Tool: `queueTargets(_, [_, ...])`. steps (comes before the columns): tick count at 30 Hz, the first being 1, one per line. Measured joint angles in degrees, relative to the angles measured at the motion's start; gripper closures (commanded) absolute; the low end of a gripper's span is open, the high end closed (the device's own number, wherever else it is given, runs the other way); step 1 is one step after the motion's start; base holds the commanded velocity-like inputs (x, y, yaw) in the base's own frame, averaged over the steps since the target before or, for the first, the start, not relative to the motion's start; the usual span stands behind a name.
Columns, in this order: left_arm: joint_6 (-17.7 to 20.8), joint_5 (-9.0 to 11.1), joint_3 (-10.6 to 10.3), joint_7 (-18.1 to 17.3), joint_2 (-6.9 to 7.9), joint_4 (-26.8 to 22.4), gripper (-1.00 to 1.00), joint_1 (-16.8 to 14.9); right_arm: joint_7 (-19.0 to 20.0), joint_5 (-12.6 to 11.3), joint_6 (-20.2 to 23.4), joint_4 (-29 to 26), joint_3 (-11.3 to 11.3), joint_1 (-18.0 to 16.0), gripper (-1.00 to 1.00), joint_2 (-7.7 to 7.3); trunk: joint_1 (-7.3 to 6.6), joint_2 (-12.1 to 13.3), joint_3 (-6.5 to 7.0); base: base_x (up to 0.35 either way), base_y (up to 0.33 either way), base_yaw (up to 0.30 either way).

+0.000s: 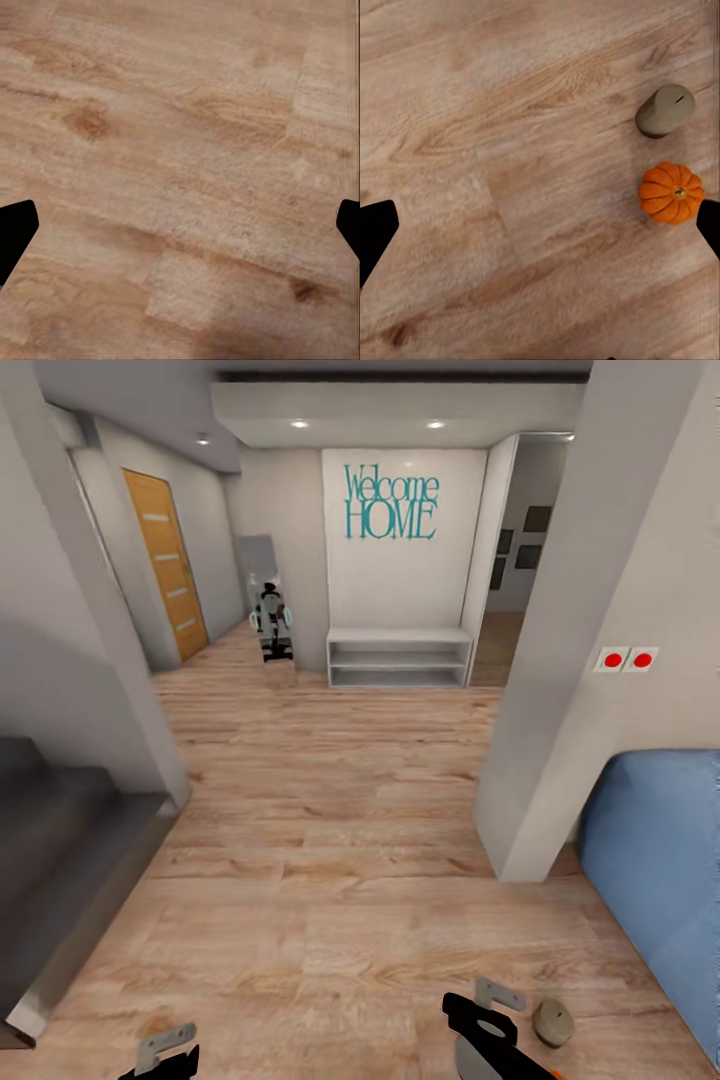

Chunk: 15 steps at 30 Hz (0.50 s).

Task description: Place each of the two pumpkins and all three candles from the living room inside a cabinet in the living room (use any cabinet), then make sure every cabinet is closed, and position the cauldron so it is next to a table in the living room.

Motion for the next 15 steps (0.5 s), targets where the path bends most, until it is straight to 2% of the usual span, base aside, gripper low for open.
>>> queueTargets(6, [0.0,0.0,0.0,0.0,0.04,0.0,-1.00,0.0,0.0,-0.1,0.1,0.0,0.0,0.0,-1.00,-0.03,0.00,0.0,-0.19,0.329,0.068,-0.259])
queueTargets(15, [0.0,0.0,0.0,0.0,0.05,0.0,-1.00,0.0,0.0,-0.1,0.2,0.0,0.0,0.0,-1.00,-0.04,0.00,0.0,-0.47,0.300,0.146,-0.259])
